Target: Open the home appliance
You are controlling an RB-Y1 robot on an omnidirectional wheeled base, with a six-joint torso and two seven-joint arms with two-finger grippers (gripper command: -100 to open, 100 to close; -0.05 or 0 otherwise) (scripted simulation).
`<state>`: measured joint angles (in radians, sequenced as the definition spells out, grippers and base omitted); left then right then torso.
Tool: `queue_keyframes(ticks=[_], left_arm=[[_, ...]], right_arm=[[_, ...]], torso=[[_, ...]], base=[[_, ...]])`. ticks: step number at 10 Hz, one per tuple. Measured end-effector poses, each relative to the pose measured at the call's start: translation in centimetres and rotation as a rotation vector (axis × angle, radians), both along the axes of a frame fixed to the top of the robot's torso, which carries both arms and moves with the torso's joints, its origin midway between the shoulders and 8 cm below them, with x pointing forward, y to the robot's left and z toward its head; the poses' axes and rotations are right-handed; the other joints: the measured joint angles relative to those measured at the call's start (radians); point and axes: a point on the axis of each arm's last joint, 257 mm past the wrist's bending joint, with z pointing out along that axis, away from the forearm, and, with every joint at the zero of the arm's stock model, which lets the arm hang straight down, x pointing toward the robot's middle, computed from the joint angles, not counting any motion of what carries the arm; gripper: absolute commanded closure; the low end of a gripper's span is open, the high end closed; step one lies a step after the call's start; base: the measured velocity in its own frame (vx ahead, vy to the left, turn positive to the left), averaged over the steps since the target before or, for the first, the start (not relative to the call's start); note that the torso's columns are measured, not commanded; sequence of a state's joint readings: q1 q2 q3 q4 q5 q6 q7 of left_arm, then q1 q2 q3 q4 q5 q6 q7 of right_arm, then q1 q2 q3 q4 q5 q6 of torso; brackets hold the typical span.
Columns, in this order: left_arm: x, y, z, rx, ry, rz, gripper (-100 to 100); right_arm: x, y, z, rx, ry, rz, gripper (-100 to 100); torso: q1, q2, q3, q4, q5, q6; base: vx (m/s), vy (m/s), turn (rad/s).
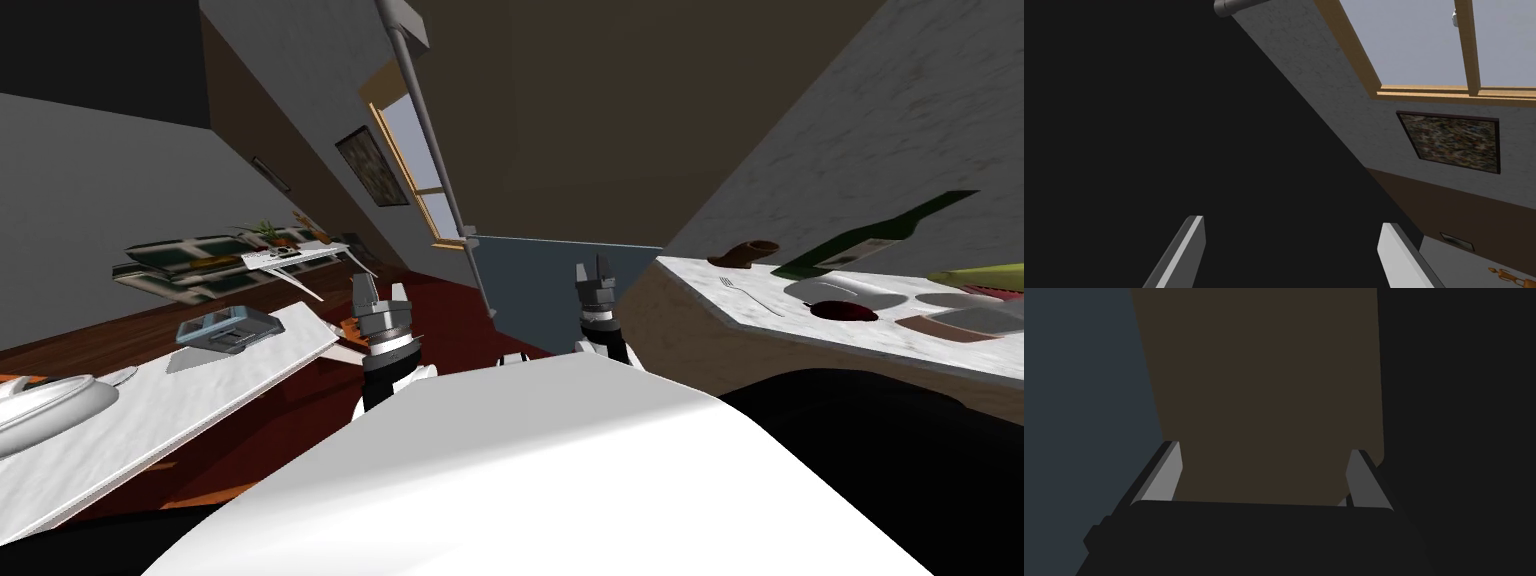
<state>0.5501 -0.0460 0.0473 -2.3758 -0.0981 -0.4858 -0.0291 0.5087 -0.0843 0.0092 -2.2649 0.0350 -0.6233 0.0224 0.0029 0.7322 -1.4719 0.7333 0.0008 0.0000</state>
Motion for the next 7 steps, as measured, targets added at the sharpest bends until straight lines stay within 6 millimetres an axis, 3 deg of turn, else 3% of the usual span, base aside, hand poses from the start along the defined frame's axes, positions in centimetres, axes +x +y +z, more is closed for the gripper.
queue_keyframes(ticks=[7], left_arm=[[0.0, 0.0, 0.0, 0.000, 0.000, 0.000, 0]], right_arm=[[-0.5, -1.8, -0.6, -0.275, 0.077, -0.120, -100]], torso=[[-0.003, 0.005, -0.005, 0.004, -0.001, 0.000]], base=[[0.097, 0.129, -0.078]])
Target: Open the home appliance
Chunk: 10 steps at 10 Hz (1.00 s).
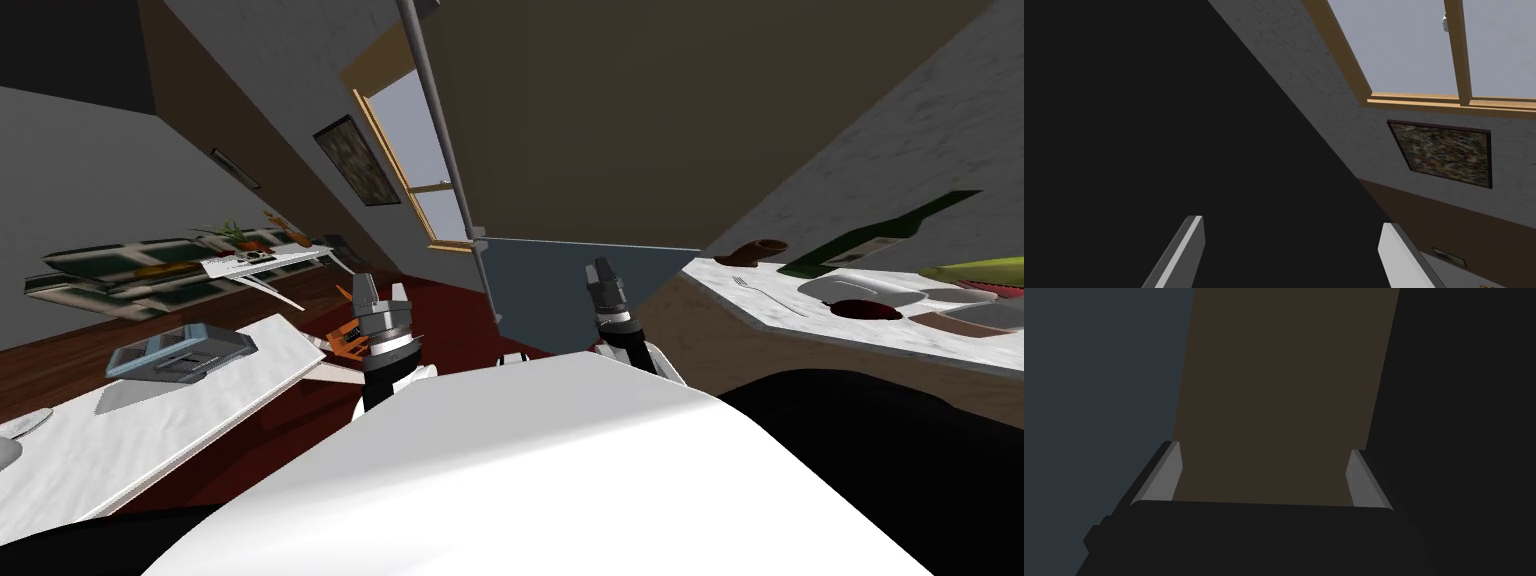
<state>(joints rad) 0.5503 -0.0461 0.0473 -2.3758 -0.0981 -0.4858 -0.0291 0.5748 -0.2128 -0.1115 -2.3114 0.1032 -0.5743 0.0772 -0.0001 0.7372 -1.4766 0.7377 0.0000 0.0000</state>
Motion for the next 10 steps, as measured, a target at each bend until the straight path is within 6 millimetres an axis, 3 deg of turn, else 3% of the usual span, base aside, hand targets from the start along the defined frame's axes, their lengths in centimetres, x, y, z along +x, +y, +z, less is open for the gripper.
queue_keyframes(ticks=[10], left_arm=[[0.0, 0.0, 0.0, 0.000, 0.000, 0.000, 0]], right_arm=[[-1.2, -3.7, -0.1, -0.543, 0.104, -0.256, -100]], torso=[[0.001, -0.001, 0.000, 0.000, 0.000, 0.000]], base=[[0.117, 0.188, -0.110]])
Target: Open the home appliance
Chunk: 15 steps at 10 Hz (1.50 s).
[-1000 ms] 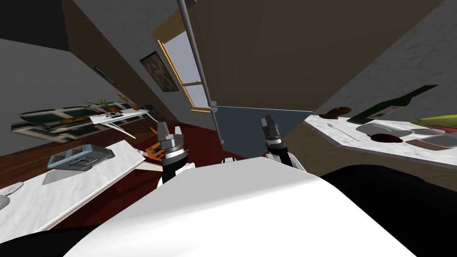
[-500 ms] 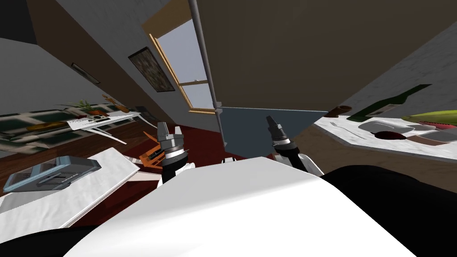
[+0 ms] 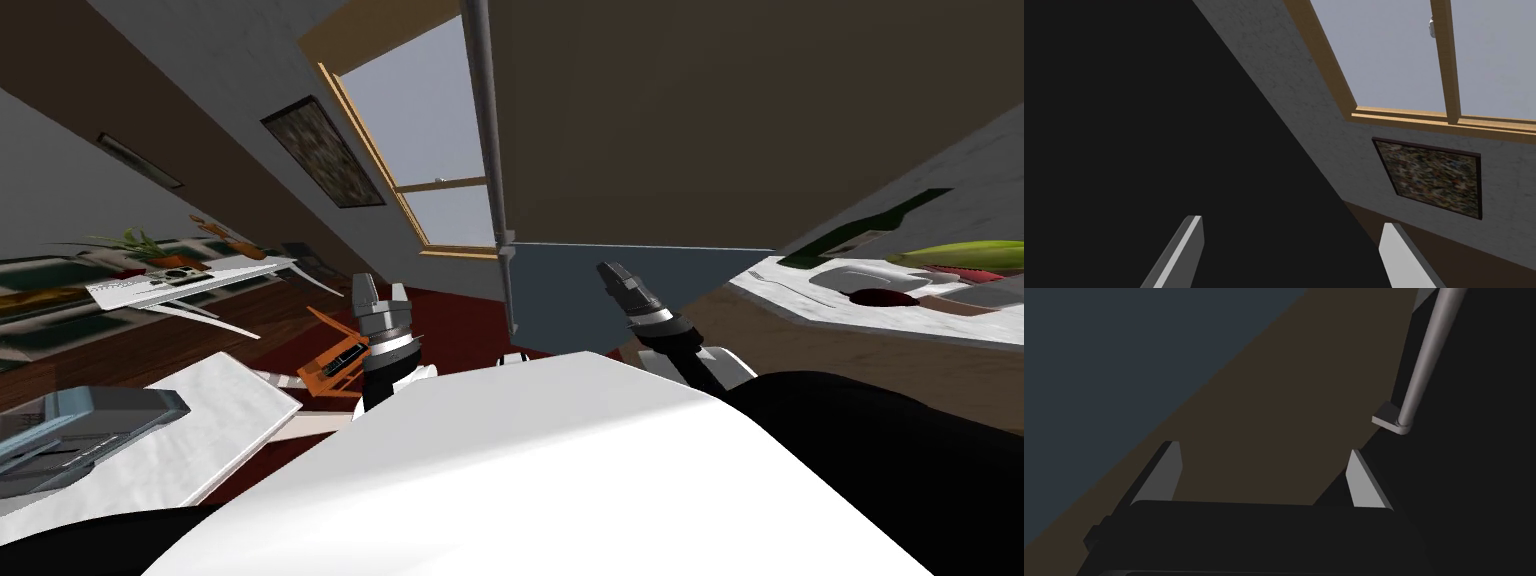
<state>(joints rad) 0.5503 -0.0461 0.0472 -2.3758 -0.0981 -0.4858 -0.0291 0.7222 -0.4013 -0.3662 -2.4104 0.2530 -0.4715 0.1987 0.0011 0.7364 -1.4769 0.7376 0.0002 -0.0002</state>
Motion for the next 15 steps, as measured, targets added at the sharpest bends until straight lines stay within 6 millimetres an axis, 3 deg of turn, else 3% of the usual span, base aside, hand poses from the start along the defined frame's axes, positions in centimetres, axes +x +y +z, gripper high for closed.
queue_keyframes(ticks=[8, 15], left_arm=[[0.0, 0.0, 0.0, 0.000, 0.000, 0.000, 0], [0.0, 0.0, 0.0, 0.000, 0.000, 0.000, 0]], right_arm=[[0.1, -4.0, -0.2, -0.510, 0.088, -0.187, -100], [0.6, -5.5, 1.5, -0.913, 0.091, -0.283, -100]], torso=[[0.000, 0.003, 0.001, 0.001, 0.000, 0.000], [-0.003, 0.002, 0.001, 0.000, -0.001, 0.000]], base=[[0.095, 0.218, -0.122], [0.079, 0.188, -0.098]])
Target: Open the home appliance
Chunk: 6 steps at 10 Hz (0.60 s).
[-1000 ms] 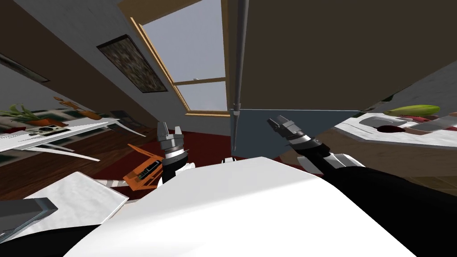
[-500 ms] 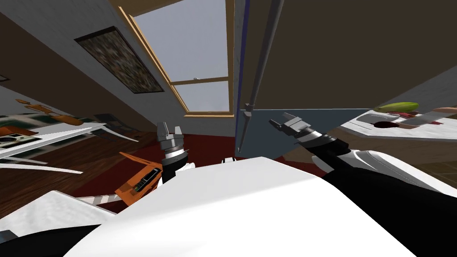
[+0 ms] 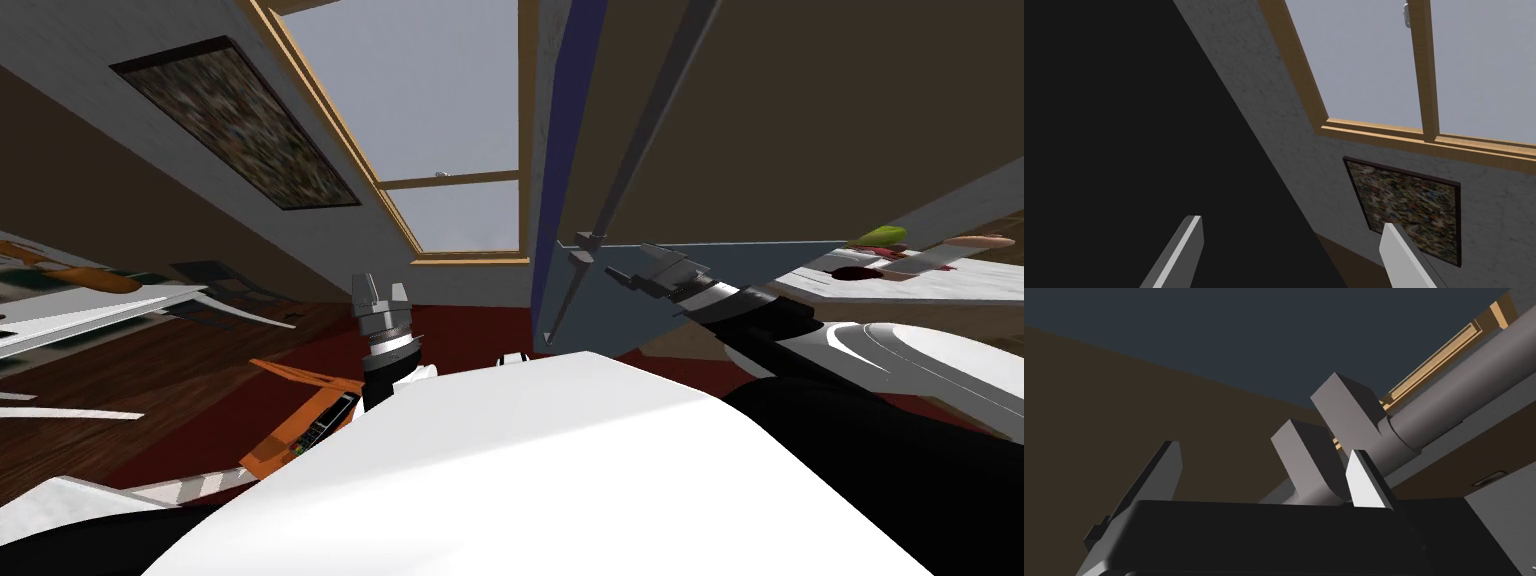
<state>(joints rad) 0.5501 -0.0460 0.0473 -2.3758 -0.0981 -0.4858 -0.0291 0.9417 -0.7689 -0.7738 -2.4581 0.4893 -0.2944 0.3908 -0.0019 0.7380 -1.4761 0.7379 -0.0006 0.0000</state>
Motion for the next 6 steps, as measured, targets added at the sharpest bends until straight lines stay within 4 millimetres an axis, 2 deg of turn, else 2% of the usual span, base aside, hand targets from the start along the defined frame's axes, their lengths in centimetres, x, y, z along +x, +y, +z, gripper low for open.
queue_keyframes(ticks=[3, 6], left_arm=[[0.0, 0.0, 0.0, 0.000, 0.000, 0.000, 0], [0.0, 0.0, 0.0, 0.000, 0.000, 0.000, 0]], right_arm=[[0.2, 0.8, 1.0, -0.140, -0.010, 0.002, -100], [0.2, 1.5, 1.7, -0.214, -0.022, 0.003, -100]], torso=[[0.005, 0.000, 0.000, 0.000, 0.002, -0.001], [0.008, -0.005, -0.004, -0.002, 0.004, -0.005]], base=[[0.048, 0.163, -0.100], [0.011, 0.043, -0.037]])
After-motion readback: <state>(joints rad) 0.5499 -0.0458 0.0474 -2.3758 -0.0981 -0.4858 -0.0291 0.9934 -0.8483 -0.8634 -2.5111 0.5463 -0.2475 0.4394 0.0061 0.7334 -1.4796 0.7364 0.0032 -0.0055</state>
